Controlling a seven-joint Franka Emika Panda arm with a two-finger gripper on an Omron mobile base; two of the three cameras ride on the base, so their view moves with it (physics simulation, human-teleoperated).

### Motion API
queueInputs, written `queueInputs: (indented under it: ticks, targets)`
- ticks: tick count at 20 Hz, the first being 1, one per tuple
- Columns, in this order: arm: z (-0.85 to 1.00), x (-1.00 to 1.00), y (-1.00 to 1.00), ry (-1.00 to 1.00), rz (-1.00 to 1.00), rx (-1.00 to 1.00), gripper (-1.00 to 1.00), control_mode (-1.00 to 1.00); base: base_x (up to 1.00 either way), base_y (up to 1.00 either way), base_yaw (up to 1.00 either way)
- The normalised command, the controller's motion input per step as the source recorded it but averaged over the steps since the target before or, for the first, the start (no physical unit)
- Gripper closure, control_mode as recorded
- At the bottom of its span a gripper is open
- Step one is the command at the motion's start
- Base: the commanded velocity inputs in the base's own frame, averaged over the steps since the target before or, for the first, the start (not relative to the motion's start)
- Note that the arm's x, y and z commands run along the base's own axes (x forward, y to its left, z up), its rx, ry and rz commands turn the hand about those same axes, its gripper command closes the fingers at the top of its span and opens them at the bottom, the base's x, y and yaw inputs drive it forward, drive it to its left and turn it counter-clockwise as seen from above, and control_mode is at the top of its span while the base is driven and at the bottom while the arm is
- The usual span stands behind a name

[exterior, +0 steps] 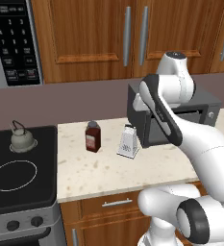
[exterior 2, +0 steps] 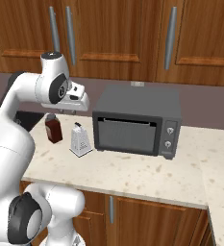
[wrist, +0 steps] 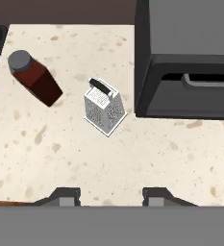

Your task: Pick the pan from the cabinet and place it on the stove. Then turn on the stove burner for the pan.

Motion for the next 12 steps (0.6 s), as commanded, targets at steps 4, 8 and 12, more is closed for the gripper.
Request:
queueInputs:
  ticks: [4,8,12]
  targets:
    - [0.0,0.0,0.0,0.0,0.0,0.0,-1.0,-1.0,0.0,0.0,0.0]
    - [-0.01,-0.18,-0.04,-0.05,0.0,0.0,-1.0,-1.0,0.0,0.0,0.0]
    - [0.07,-0.5,-0.14,-0.29,0.0,0.0,-1.0,-1.0,0.0,0.0,0.0]
